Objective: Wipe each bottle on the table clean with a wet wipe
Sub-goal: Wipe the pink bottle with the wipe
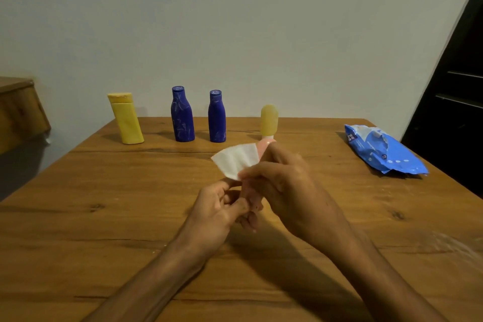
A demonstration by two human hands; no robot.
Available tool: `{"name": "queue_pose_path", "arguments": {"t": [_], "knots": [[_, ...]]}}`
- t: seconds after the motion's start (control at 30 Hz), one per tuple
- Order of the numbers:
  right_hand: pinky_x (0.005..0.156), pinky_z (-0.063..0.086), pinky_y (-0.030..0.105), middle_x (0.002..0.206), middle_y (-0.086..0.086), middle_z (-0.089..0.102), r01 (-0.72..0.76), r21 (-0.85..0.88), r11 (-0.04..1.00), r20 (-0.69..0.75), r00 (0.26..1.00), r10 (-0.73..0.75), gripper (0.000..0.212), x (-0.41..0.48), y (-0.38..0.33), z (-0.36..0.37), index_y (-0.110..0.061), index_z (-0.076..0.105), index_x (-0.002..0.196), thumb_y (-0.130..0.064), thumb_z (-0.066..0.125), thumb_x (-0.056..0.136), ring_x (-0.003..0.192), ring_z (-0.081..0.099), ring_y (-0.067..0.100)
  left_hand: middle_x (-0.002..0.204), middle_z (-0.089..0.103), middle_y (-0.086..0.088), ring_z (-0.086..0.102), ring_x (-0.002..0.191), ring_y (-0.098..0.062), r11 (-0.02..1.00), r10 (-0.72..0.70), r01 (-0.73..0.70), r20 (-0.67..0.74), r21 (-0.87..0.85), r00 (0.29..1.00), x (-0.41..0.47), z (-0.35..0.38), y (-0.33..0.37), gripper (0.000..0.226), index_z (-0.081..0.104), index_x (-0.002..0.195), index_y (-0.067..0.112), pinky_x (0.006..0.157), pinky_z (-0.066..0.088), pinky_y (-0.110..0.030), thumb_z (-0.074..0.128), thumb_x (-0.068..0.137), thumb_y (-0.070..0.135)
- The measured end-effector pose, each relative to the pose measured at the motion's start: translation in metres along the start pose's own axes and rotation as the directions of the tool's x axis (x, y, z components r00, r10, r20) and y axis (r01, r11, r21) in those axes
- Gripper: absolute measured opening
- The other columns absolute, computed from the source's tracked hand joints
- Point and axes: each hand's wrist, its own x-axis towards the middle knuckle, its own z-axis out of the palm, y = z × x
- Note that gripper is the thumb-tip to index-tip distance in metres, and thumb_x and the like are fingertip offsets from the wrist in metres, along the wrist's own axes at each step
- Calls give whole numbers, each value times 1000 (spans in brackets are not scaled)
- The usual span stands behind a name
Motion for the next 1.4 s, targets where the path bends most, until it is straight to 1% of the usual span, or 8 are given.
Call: {"name": "queue_pose_path", "arguments": {"t": [0.2, 0.37, 0.5, 0.67, 0.8, 1.07, 1.2, 1.4], "knots": [[61, 43, 15, 92, -3, 52, -67, -28, 997, -249, 967, 58, 22, 4, 6, -8, -9, 71, 100, -20, 62, 84, 77, 52, 10, 88, 71, -16, 66, 72, -24, 998, 55, -57, 55, 41, 997, -1, 1, 2, 32, 63, 113, 11, 67, 55, -35, 64, 83, 22], [68, 52, 25, 101, 0, 56, 8, -18, 1000, 78, 997, -7, 26, -2, -4, 2, -16, 70, 107, -17, 69, 81, 86, 54, 14, 86, 74, -10, 70, 75, -23, 999, 32, -31, -38, 27, 999, 1, -1, -2, 22, 60, 113, 13, 69, 58, -32, 57, 92, 7], [61, 49, 23, 96, 1, 57, -39, -35, 999, -176, 984, 32, 22, 2, 5, -3, -14, 72, 101, -17, 69, 79, 80, 54, 14, 87, 73, -17, 69, 73, -26, 996, 86, -86, 5, -4, 996, 0, 1, 1, 25, 62, 111, 12, 66, 57, -33, 61, 86, 16], [61, 46, 24, 95, 1, 58, 51, -24, 998, 7, 999, -51, 21, -2, 0, 1, -17, 73, 100, -17, 71, 80, 82, 54, 17, 85, 73, -15, 70, 73, -25, 997, 67, -67, -34, -23, 997, 1, -1, -1, 20, 60, 109, 14, 69, 58, -36, 54, 93, 4], [59, 42, 25, 87, -3, 54, -26, -59, 998, -279, 960, 9, 22, 3, 13, -5, -14, 73, 99, -25, 61, 83, 77, 45, 7, 87, 70, -23, 67, 69, -24, 995, 85, -82, 45, -49, 995, 0, 1, 2, 30, 61, 113, 7, 64, 56, -31, 61, 85, 17], [65, 41, 9, 86, 1, 60, -181, 225, 957, -514, 813, 274, 19, 5, 25, -10, -14, 72, 104, -14, 69, 85, 77, 53, 5, 90, 69, -20, 66, 67, -26, 968, 62, -26, 138, -250, 988, 0, -1, 3, 39, 57, 119, -2, 58, 56, -29, 66, 88, 20], [72, 49, 12, 94, 0, 66, -219, 449, 866, -452, 781, 431, 20, 4, 28, -15, -18, 71, 104, -22, 68, 85, 88, 63, 8, 92, 66, -22, 66, 68, -25, 916, 46, 23, 162, -401, 986, 4, -4, 6, 39, 59, 114, -4, 63, 56, -32, 61, 85, 22], [67, 53, 20, 90, -4, 69, -175, 656, 734, -271, 853, 445, 15, 6, 14, -17, -22, 73, 97, -19, 70, 82, 82, 65, 10, 95, 64, -26, 65, 74, -30, 809, -10, 107, 167, -578, 986, 7, -9, 11, 54, 43, 135, 4, 67, 57, -36, 60, 85, 17]]}}
